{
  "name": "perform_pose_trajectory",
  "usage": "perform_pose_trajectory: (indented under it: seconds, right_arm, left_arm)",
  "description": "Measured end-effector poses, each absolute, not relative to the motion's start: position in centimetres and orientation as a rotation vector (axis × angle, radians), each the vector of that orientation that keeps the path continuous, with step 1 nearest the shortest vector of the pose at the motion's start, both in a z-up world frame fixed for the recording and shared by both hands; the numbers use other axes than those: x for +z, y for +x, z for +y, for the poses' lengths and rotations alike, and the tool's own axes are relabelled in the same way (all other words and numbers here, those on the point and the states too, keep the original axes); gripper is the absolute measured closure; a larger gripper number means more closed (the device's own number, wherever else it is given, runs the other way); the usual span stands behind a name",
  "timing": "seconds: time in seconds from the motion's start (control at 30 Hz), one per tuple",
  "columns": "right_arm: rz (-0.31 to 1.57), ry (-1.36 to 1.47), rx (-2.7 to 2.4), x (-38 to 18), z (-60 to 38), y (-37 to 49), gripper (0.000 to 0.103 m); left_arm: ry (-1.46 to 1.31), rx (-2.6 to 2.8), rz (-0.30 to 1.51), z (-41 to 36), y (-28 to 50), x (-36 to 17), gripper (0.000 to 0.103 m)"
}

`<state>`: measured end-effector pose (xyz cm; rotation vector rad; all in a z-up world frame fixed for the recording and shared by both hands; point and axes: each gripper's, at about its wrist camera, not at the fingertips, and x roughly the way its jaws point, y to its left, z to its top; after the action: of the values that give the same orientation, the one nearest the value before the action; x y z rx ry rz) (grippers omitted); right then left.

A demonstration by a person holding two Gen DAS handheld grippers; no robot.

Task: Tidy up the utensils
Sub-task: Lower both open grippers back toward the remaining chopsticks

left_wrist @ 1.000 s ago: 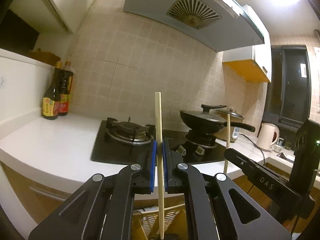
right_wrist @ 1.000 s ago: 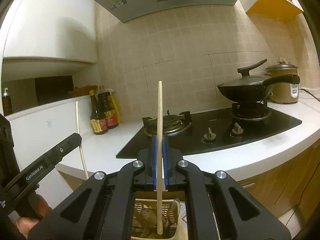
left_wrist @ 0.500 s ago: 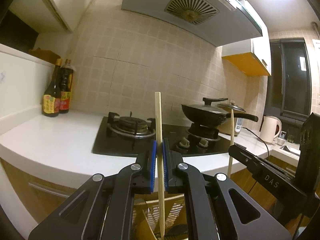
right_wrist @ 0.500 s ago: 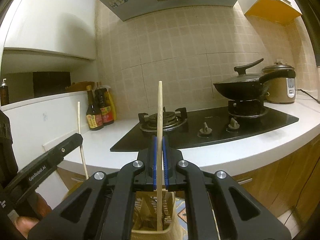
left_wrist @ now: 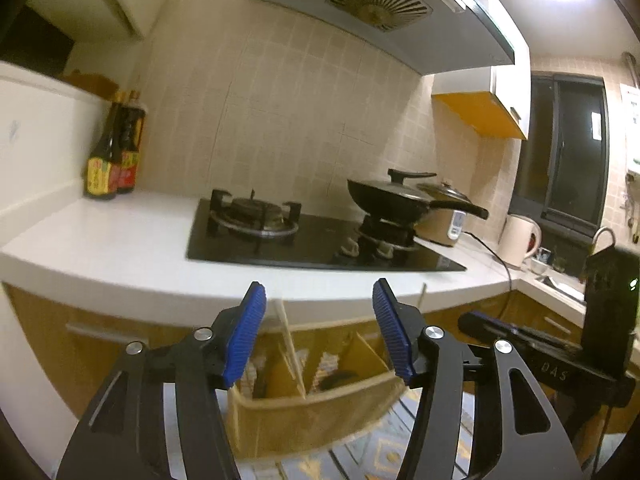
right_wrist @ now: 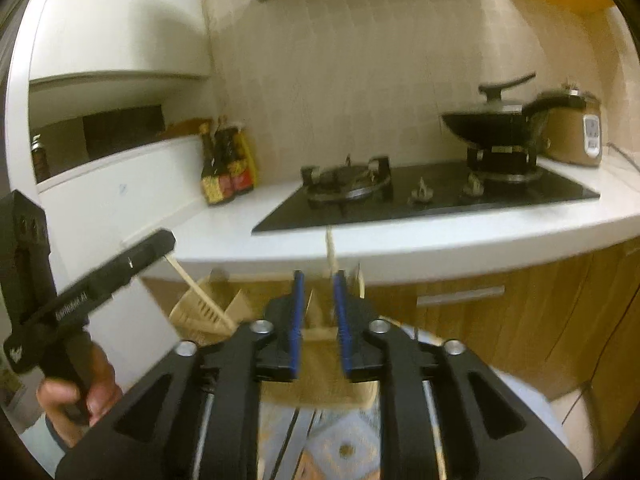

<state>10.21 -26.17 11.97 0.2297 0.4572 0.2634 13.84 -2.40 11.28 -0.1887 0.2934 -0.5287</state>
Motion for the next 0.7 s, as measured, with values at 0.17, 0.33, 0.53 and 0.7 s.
perform_pose_trajectory:
  seconds: [0.17,0.33,0.53,0.7]
  right_arm:
    - [0.507,0.221,0.262,11.6,-26.2,7.2,0.051]
    - [0.553,0.194,0.247,11.4,-25.6,4.8,0.051]
    - [0.629,0.157,0.257,10.6,-24.4,2.1,0.051]
    - [0.708,0.167,0.267,8.5,-23.5,0.2,0.051]
  left_arm:
    - [-0.232,-0.552,0.357,-0.6,12.0,11.0,0.042]
    - [-0.237,-0.552,0.379,0.4,10.2,11.1,0.042]
    - [-0.225,-0.548,0.415,0.9,7.8,11.1,0.041]
    - [-0.213,-0.495,0.459,1.0,5.8,10.2,0.041]
